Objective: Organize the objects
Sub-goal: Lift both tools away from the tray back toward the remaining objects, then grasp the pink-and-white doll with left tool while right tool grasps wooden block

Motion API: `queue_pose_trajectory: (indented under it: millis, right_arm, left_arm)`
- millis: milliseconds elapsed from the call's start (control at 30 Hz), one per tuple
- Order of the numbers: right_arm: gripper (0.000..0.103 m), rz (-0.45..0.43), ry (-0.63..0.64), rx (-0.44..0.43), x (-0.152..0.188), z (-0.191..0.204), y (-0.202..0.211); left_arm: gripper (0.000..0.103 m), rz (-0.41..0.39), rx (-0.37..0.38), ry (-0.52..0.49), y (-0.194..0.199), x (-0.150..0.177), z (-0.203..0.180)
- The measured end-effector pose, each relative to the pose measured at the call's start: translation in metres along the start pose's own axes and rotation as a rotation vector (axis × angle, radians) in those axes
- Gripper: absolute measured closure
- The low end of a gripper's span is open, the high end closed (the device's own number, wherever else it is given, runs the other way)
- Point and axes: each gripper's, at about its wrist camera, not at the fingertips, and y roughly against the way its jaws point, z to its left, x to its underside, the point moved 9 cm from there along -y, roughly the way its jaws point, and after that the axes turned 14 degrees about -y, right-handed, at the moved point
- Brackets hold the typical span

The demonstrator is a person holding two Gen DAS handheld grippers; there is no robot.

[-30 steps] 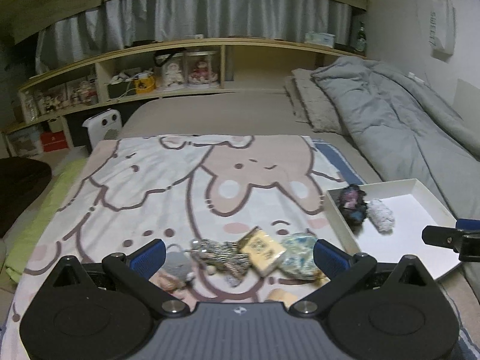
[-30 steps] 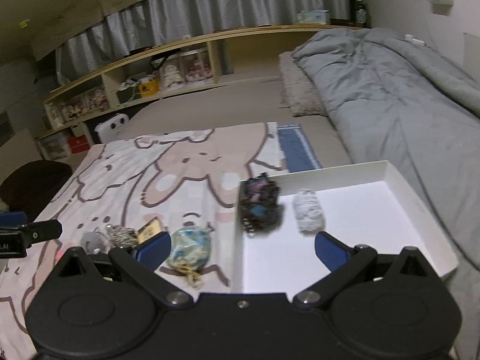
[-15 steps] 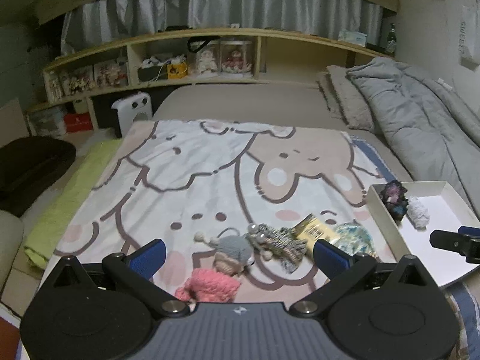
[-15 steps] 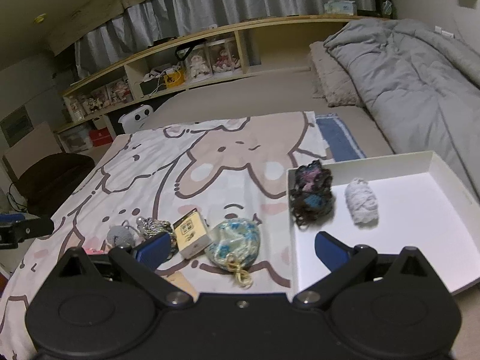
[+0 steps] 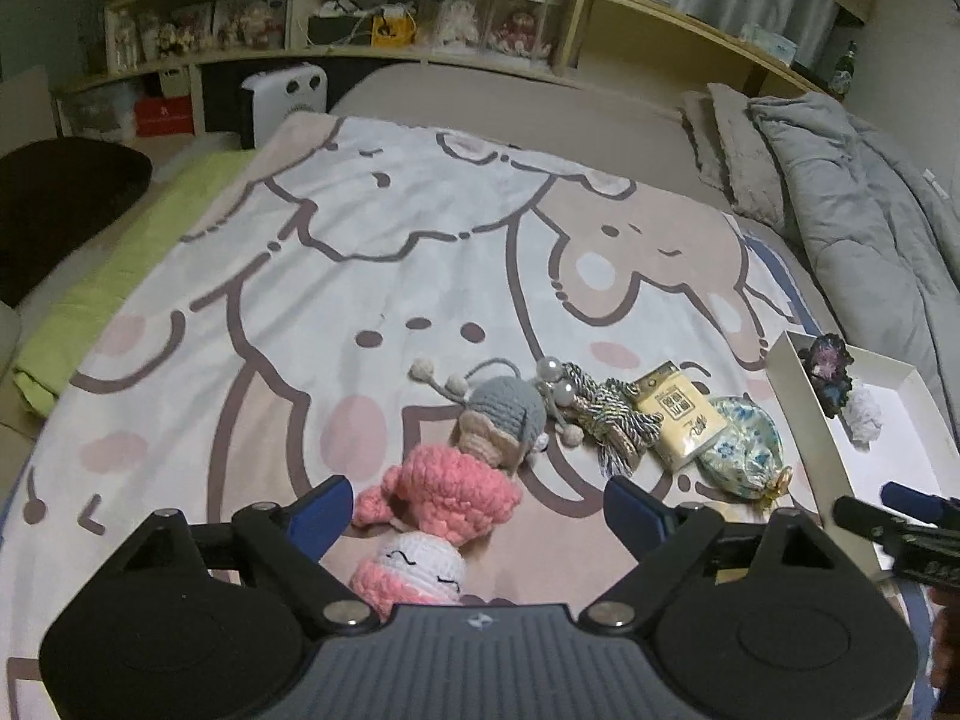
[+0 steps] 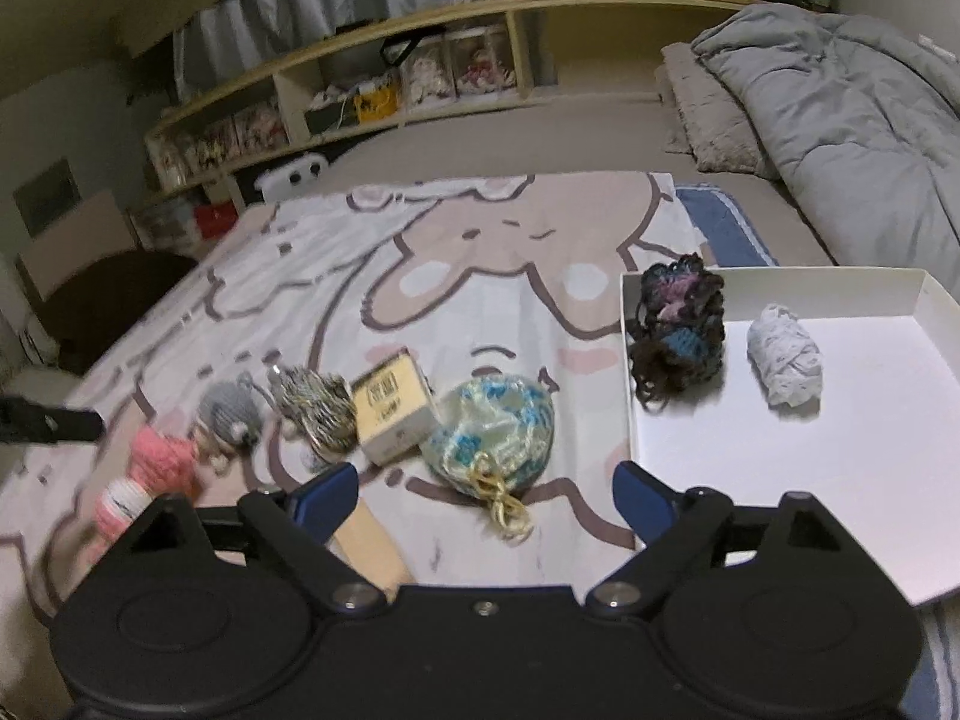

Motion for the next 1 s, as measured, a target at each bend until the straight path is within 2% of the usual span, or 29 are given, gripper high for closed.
queue_pose_trajectory:
  millis: [200, 400, 467, 600, 700, 900, 1000]
  right_arm:
    - [0.011, 0.038, 0.093, 0.028, 0.012, 0.005, -0.02]
    - [0.011, 0.087, 0.182, 0.045, 0.028, 0.012, -0.031]
    - [0.013, 0.098, 0.191, 0.045, 0.031, 0.012, -0.032]
    - [0.013, 0.068, 0.13, 0.086, 0.019, 0.002, -0.034]
    - [0.013, 0.088, 0.182, 0.117, 0.024, 0.002, -0.043]
    - [0.014, 0.156, 0.242, 0.018, 0.043, 0.024, -0.039]
    - [0.014, 0.176, 0.201, -0.043, 0.046, 0.034, -0.034]
  left_arm:
    - [0.018, 0.029, 0.028, -0.009, -0.013, 0.002, 0.001]
    - [0.022, 0.058, -0.008, -0.053, -0.025, 0.005, 0.017]
    - [0.023, 0.065, -0.008, -0.061, -0.028, 0.006, 0.023]
    - [0.025, 0.068, 0.004, -0.059, -0.031, 0.008, 0.028]
    - [0.028, 0.073, 0.016, -0.072, -0.036, 0.008, 0.025]
    - [0.038, 0.11, 0.034, -0.139, -0.045, 0.013, 0.014]
    - [0.044, 0.119, 0.037, -0.176, -0.048, 0.014, 0.01]
